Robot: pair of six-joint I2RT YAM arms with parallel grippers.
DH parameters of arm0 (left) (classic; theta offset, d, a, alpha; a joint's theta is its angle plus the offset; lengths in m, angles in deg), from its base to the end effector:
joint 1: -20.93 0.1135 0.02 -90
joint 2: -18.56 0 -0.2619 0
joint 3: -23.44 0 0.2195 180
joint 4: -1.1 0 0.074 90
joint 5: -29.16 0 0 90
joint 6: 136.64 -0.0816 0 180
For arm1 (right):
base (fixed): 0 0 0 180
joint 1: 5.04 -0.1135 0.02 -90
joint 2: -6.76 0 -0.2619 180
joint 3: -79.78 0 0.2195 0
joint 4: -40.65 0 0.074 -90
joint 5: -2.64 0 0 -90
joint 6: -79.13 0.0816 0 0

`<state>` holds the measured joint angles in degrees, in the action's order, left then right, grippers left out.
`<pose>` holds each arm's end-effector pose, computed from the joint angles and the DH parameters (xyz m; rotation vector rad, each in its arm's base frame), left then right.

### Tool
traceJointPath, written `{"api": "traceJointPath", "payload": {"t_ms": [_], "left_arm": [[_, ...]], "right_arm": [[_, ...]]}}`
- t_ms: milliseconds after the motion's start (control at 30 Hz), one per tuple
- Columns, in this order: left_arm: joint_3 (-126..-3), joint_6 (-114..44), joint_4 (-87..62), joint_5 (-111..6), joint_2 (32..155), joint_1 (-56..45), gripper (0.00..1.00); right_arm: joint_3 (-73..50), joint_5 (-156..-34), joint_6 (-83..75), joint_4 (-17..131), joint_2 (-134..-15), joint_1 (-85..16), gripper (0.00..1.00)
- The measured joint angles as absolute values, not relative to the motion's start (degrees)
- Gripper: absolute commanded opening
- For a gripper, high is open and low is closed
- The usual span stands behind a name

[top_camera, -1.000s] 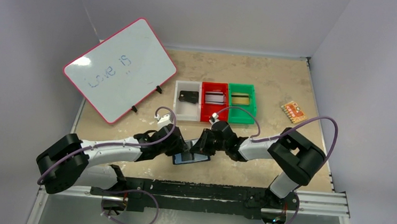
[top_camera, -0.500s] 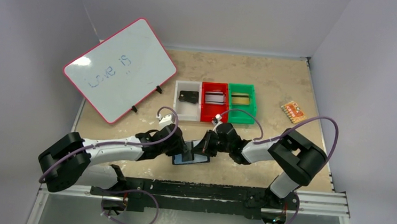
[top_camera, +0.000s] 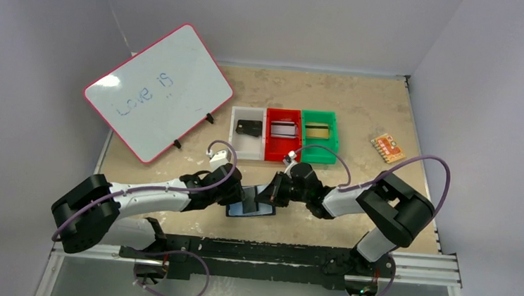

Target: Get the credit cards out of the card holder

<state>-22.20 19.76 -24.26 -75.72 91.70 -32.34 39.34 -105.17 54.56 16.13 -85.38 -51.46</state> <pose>0.1550 -0.1726 0.1409 -0.4011 2.5104 -0.5711 0.1893 0.2351 0.1337 0.1687 2.3888 1.4150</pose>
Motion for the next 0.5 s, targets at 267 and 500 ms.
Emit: {"api": "traceJointPath", "payload": {"t_ms": [267, 500], "left_arm": [[-22.18, 19.73, -24.41, -75.83, 91.24, -32.34, 0.34], [-21.55, 19.73, -27.25, -76.70, 88.10, -32.34, 0.34]], "right_arm": [[39.65, -106.87, 55.02, 14.42, -86.99, -51.09, 0.19], [40.02, -108.01, 55.33, 12.56, -87.41, -51.11, 0.19]]}}
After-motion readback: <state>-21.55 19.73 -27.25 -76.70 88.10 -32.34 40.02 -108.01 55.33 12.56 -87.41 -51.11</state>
